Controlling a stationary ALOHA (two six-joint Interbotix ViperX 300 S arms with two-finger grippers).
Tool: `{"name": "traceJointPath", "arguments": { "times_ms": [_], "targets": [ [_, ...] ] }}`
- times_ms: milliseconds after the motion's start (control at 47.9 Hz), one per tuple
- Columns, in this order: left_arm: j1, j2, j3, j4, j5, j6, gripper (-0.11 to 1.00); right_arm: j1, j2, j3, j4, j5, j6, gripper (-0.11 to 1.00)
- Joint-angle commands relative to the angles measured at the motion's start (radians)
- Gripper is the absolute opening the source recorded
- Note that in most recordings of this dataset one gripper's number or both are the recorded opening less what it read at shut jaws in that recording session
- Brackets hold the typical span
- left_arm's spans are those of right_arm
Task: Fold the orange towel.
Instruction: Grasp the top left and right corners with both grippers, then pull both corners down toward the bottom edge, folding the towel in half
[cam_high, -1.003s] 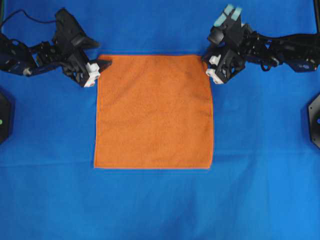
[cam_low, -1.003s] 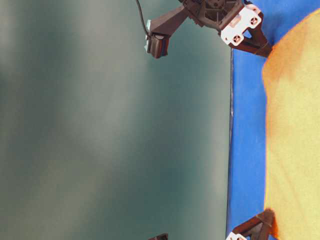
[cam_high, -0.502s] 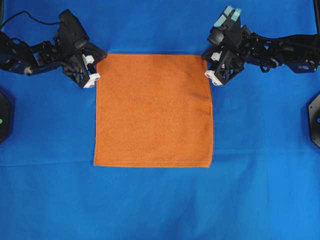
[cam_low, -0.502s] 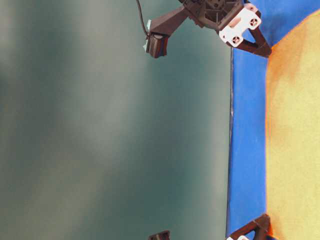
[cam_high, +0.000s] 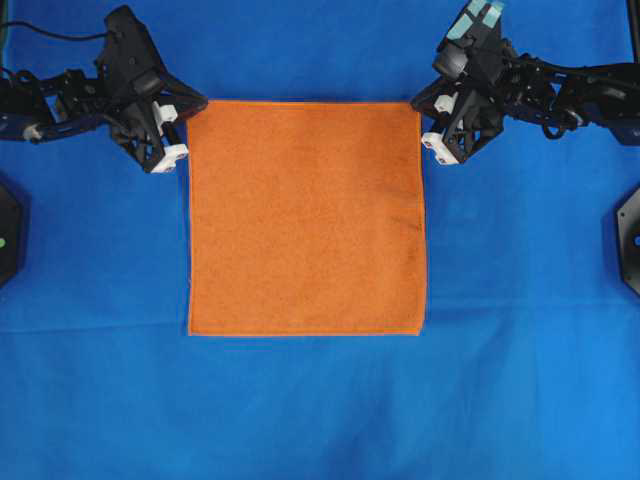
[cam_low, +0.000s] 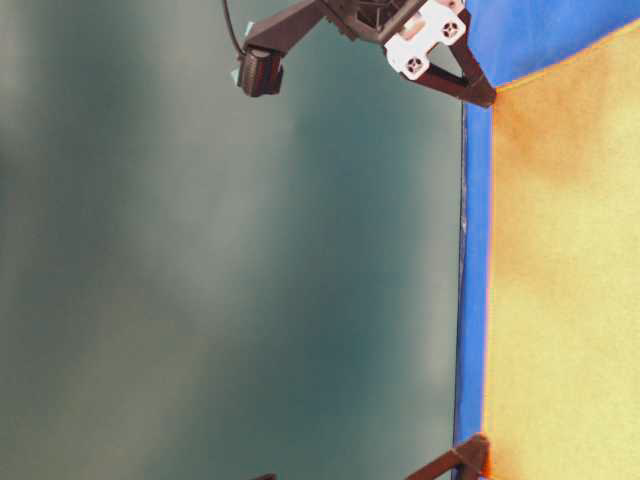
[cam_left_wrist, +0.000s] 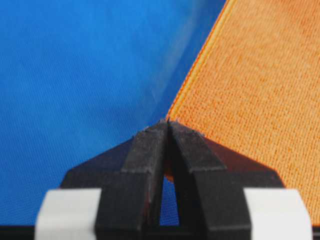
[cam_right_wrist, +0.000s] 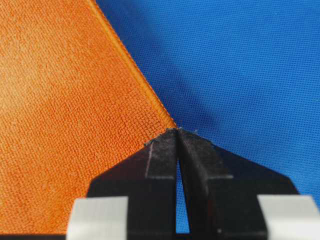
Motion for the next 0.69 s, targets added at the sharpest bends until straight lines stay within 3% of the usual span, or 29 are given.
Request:
{"name": "traceJointPath", "arguments": {
  "times_ms": [0, 313, 502, 669],
  "targets": [
    [-0.003, -0.032, -0.002, 0.002, 0.0, 0.002, 0.01, 0.0, -0.025, -0.008, 0.003, -0.002, 0.002, 0.01],
    [-0.055, -0.061, 0.011, 0.002, 0.008, 0.002, 0.01, 0.035, -0.072, 0.008, 0.003, 0.066, 0.002, 0.01],
    [-0.167, -0.112, 0.051, 0.002, 0.038, -0.015, 0.01, 0.138, -0.158, 0.026, 0.005, 0.124, 0.017, 0.01],
    [-0.31, -0.166, 0.078, -0.003, 0.081, -0.034, 0.01, 0.245, -0.195, 0.048, 0.006, 0.152, 0.083, 0.01]
  ]
}}
